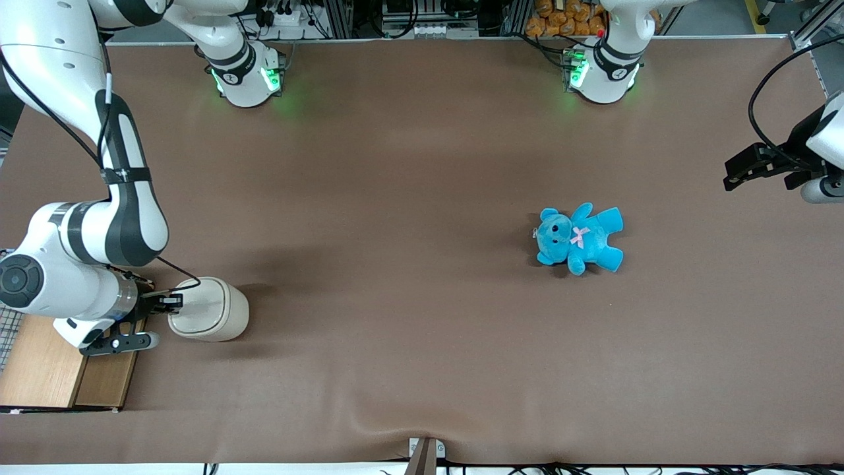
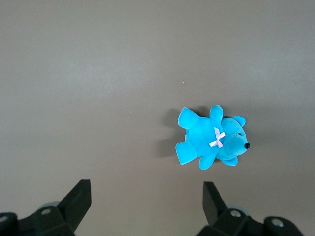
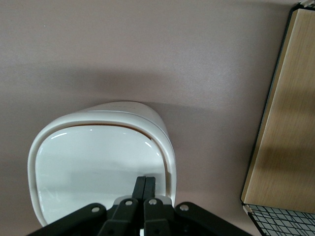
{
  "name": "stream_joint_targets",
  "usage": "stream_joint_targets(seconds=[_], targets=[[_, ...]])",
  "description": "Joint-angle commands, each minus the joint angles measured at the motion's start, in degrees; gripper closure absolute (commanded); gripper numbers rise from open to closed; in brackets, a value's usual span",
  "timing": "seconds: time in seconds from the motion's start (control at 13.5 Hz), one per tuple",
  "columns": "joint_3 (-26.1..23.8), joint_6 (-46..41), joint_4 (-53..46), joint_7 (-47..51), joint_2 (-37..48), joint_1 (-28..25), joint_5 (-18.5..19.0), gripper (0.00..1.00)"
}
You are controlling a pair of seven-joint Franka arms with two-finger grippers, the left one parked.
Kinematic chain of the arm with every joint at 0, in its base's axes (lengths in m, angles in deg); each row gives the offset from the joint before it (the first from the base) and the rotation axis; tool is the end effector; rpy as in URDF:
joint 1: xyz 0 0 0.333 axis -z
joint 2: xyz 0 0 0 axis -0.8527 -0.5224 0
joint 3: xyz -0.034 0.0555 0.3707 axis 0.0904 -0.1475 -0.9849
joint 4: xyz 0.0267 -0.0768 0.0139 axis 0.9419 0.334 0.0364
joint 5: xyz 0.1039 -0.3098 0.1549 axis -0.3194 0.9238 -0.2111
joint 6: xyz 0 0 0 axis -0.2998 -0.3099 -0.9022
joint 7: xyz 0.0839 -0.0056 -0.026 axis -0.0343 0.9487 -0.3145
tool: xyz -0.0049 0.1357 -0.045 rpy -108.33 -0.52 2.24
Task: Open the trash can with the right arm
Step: 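Push the lid with the right gripper to tip it open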
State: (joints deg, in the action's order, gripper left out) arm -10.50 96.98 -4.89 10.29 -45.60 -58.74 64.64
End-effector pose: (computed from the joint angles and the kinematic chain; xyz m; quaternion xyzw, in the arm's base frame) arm 0.7136 -0.0125 0.3481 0.9976 0.0607 -0.0333 0.0009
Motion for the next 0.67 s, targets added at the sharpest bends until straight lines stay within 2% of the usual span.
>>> stream_joint_targets(seconds=[0.0,0.59], targets=[[-0.32,0.39,-1.44,-1.05,-1.36,0.5,-0.63,1.0],[-0.32,3.02,-0.39,-1.13,-1.89,0.68,-0.54,1.0]])
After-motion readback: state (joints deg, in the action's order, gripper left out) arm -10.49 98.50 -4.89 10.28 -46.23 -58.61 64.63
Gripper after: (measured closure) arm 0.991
